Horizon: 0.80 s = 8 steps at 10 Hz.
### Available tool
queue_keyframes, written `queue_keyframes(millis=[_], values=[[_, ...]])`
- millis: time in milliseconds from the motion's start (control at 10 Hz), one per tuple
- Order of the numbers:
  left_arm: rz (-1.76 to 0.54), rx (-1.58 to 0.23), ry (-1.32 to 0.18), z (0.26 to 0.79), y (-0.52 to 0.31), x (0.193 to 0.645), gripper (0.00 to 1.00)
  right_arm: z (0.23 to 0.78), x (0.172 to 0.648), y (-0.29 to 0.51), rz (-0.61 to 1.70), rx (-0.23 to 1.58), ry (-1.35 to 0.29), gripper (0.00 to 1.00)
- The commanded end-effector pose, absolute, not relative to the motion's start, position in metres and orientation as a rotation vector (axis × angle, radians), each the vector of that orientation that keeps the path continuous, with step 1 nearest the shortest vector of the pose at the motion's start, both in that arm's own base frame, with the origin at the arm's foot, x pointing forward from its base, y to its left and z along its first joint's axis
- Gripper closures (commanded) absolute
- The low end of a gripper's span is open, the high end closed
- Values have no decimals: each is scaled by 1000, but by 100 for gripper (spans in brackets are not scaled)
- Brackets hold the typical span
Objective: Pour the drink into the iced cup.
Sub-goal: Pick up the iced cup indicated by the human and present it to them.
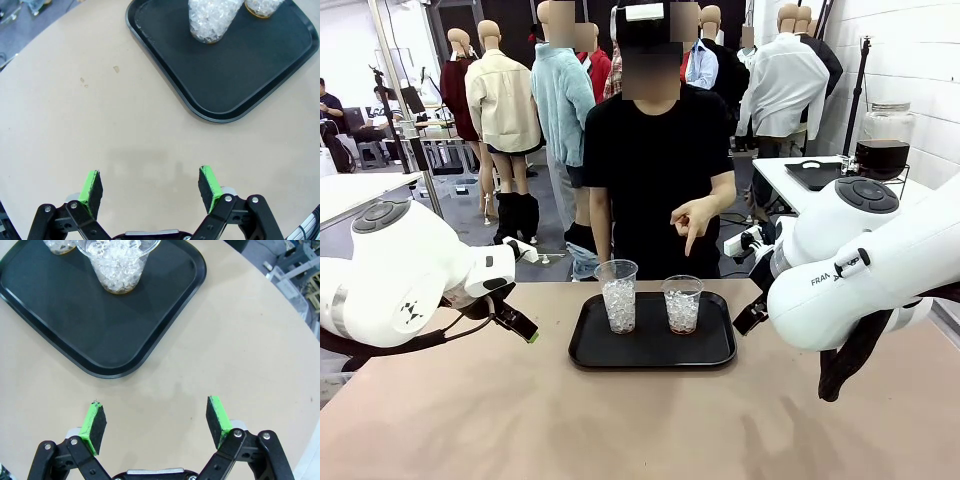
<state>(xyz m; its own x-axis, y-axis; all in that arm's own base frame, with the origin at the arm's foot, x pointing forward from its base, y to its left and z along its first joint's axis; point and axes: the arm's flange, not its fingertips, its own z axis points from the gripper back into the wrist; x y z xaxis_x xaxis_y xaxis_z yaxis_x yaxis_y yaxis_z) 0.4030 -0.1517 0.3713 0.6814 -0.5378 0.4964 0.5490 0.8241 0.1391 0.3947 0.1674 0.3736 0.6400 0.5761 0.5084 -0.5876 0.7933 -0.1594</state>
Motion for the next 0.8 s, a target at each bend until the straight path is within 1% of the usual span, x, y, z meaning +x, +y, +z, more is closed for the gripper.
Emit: queue_keyframes(millis=[0,200,300,600,700], values=[[-608,-22,-550,371,-151,403,0,374,395,167,663,22,-572,0],[-608,-22,-550,371,-151,403,0,374,395,167,664,21,-572,0],[-608,-22,-550,371,-151,403,0,383,397,159,698,-16,-557,0],[-608,-22,-550,371,-151,403,0,415,418,135,900,-135,-421,0],[-608,-22,-550,371,-151,403,0,424,434,124,1035,-110,-402,0]])
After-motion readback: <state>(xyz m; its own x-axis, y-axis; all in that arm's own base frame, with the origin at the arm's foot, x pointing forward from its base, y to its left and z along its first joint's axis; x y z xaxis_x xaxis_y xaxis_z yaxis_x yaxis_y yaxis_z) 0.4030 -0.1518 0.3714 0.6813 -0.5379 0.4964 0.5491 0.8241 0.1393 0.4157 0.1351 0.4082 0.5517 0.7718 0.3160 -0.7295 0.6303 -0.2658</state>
